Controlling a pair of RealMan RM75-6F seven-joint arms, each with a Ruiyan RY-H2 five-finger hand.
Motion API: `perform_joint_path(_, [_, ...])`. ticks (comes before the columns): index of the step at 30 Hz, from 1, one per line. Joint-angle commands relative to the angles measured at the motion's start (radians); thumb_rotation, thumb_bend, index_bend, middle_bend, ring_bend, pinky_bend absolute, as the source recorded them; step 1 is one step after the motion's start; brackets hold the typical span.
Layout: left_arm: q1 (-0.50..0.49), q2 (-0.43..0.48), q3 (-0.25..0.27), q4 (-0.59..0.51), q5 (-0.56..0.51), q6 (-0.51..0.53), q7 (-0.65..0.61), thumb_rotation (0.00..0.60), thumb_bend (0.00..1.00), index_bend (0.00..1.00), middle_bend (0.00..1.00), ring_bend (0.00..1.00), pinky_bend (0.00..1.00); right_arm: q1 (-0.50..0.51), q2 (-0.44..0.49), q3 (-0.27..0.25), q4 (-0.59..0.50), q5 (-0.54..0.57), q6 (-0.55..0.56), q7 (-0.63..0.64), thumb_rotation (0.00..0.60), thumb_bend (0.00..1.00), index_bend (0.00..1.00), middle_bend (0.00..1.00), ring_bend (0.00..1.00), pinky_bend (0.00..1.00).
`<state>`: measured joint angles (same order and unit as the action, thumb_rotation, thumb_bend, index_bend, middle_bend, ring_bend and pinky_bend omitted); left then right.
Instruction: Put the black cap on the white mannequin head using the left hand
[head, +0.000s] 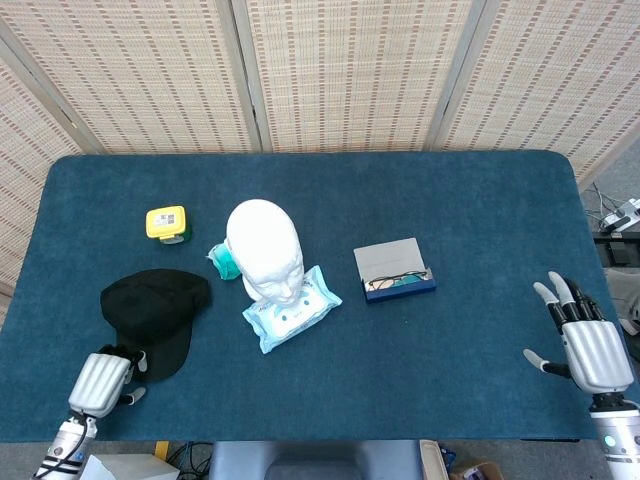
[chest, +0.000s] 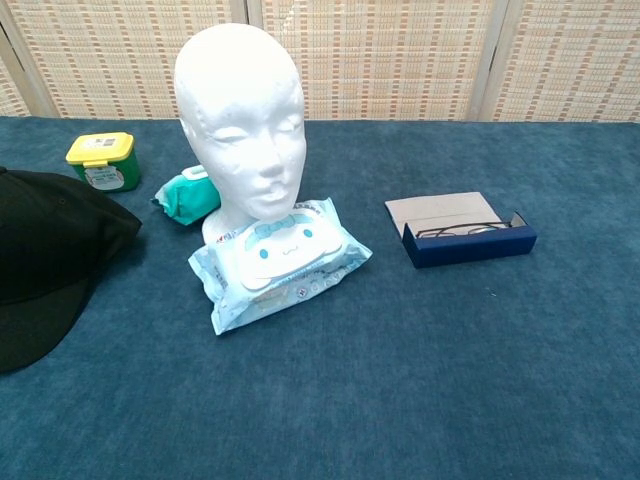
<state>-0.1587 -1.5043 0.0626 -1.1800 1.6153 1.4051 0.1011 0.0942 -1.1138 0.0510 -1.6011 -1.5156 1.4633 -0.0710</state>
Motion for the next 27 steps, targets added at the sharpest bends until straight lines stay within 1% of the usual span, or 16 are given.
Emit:
perform_joint_path(1, [-0.001, -0.021, 0.000, 0.028, 0.008, 0.008, -0.002, 0.600, 0.05, 0.56, 0.73, 0.44, 0.40, 0.000, 0.001, 0.000, 0.000, 0.000, 0.001, 0.002, 0.600, 0.00, 0.00, 0.03, 0.00, 0.16])
perform_joint_path(21, [-0.007, -0.095, -0.015, 0.146, 0.000, 0.020, -0.012, 0.600, 0.05, 0.58, 0.76, 0.46, 0.40, -0.001, 0.004, 0.002, 0.000, 0.001, 0.000, 0.010, 0.600, 0.00, 0.00, 0.03, 0.00, 0.16])
perform_joint_path(27, [-0.004, -0.127, -0.029, 0.197, -0.003, 0.051, -0.039, 0.600, 0.05, 0.60, 0.77, 0.47, 0.40, -0.002, 0.004, 0.002, 0.000, 0.000, 0.001, 0.011, 0.600, 0.00, 0.00, 0.03, 0.00, 0.16])
